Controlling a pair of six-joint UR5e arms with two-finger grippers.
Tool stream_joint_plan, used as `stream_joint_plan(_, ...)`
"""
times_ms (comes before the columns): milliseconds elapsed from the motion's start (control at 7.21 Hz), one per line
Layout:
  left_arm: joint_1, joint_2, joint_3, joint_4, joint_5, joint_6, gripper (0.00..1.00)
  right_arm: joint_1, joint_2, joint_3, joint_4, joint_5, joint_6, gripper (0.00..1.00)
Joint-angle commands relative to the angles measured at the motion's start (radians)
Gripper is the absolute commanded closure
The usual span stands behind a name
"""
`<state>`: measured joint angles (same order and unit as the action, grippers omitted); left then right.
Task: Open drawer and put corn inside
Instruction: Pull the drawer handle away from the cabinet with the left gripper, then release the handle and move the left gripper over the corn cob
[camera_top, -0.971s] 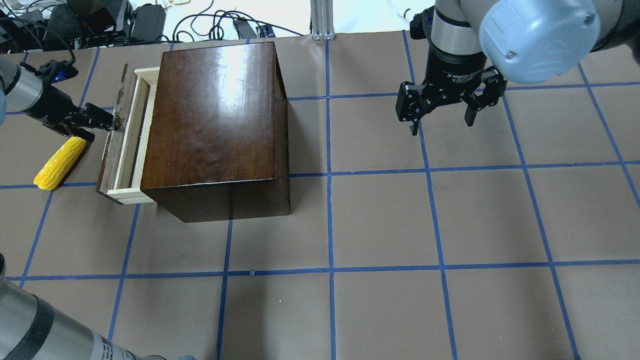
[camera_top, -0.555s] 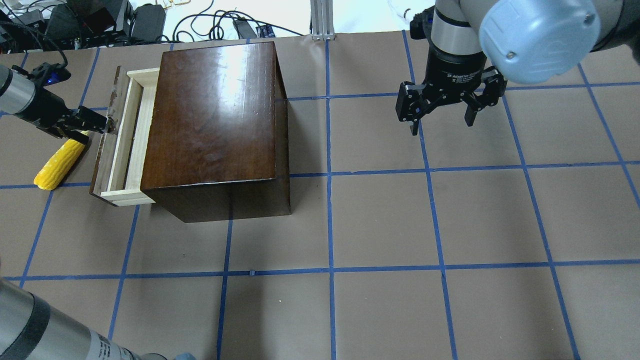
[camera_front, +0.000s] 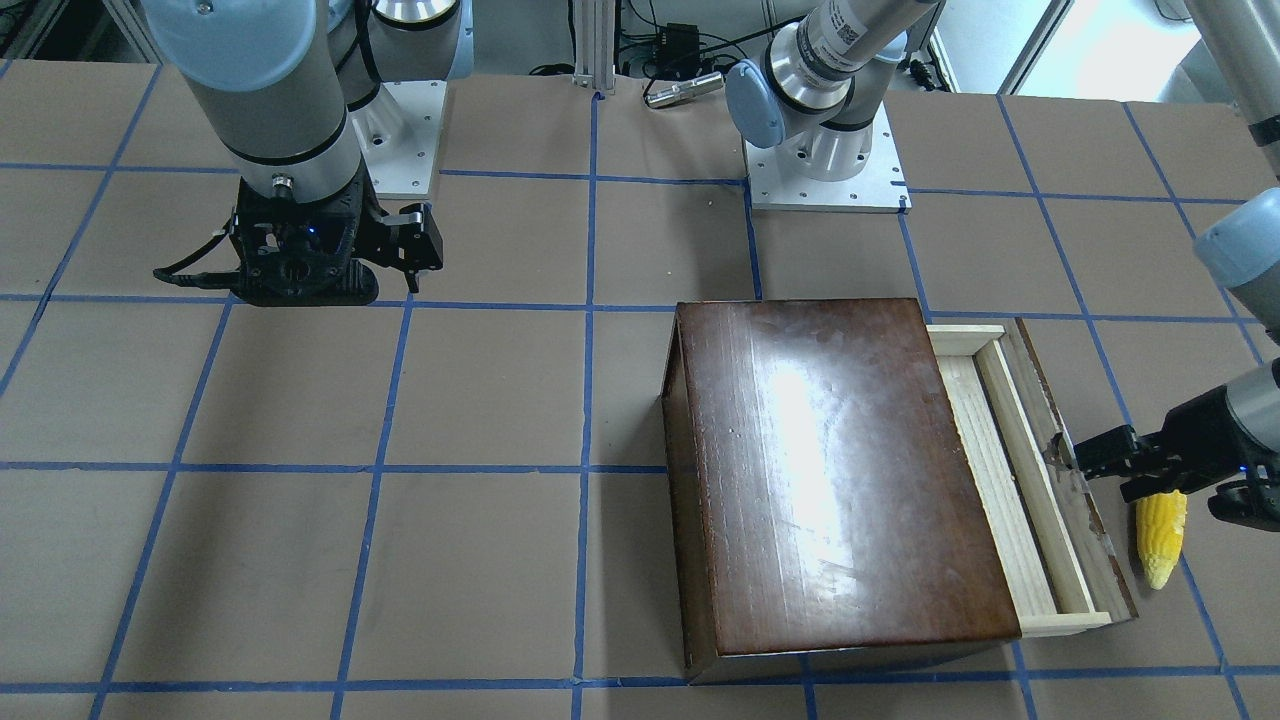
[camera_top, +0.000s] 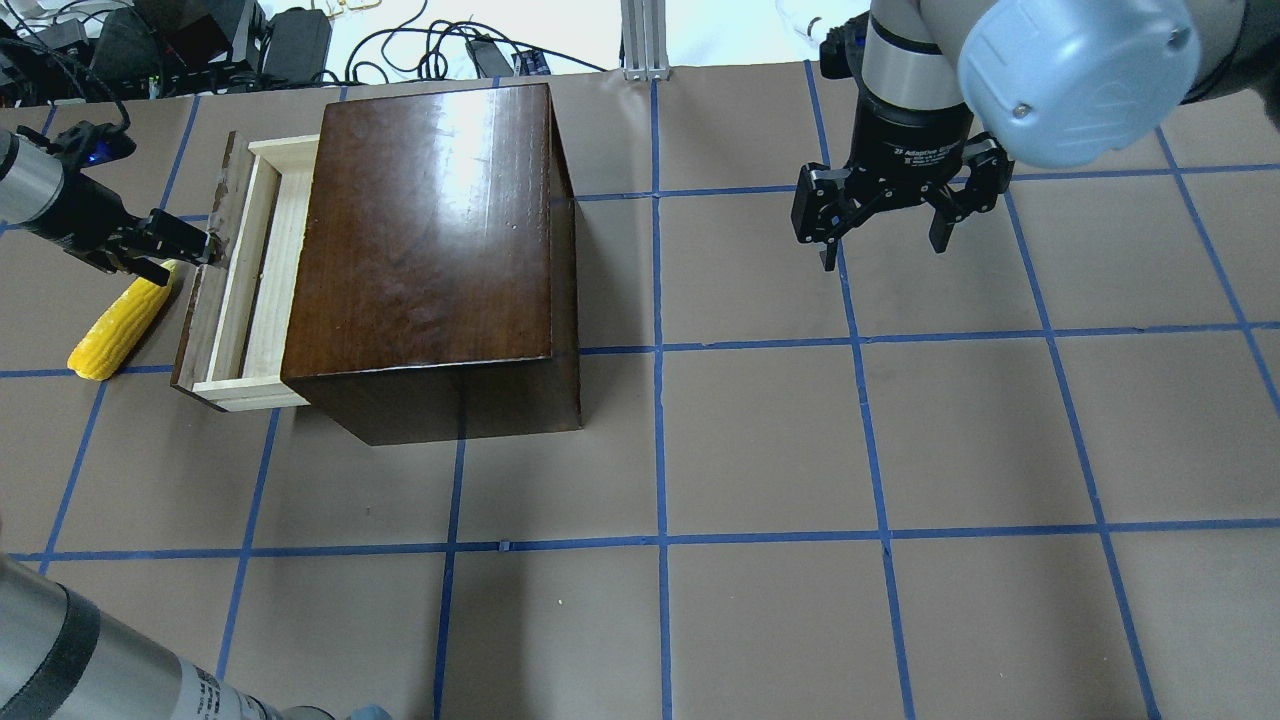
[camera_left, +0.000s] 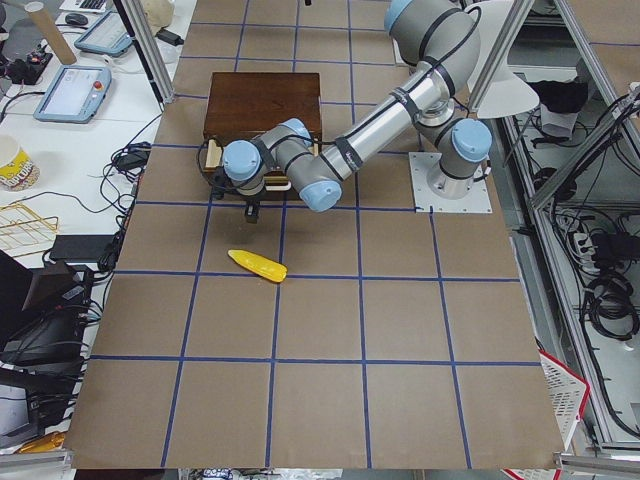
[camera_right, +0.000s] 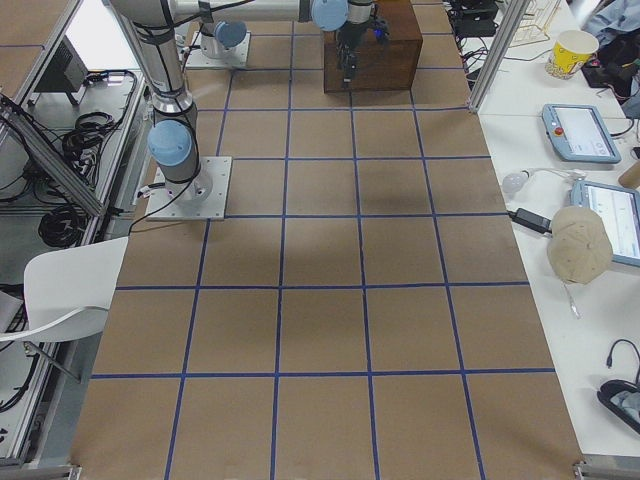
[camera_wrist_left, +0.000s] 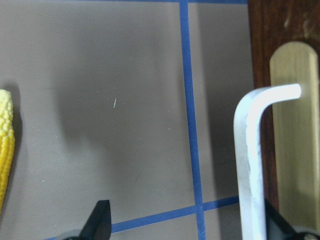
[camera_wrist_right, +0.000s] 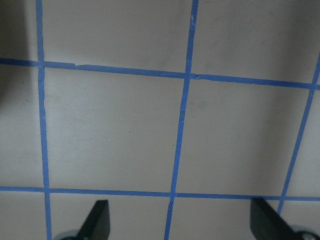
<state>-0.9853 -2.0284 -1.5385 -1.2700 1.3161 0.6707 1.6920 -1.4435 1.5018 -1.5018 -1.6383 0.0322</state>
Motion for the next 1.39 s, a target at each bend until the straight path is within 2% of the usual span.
stream_joint_plan(0, 0.013, 0.01, 0.003, -0.008, 0.014, 0.0, 0.0, 0.0, 0.0, 0.0, 0.0, 0.0, 0.0, 0.0)
stream_joint_plan(555, 0.022, 0.062, 0.012, -0.041, 0.018, -0.003, 0.0, 0.0, 0.0, 0.0, 0.0, 0.0, 0.0, 0.0)
stream_joint_plan(832, 0.042, 0.057, 0.085, -0.078, 0.083, 0.004, 0.0, 0.0, 0.0, 0.0, 0.0, 0.0, 0.0, 0.0)
stream_joint_plan(971, 0.048, 0.04, 0.083, -0.074, 0.142, 0.1, 0.0, 0.0, 0.0, 0.0, 0.0, 0.0, 0.0, 0.0)
stream_joint_plan(1249, 0.072, 0.027, 0.078, -0.036, 0.157, 0.252, 0.0, 0.0, 0.0, 0.0, 0.0, 0.0, 0.0, 0.0)
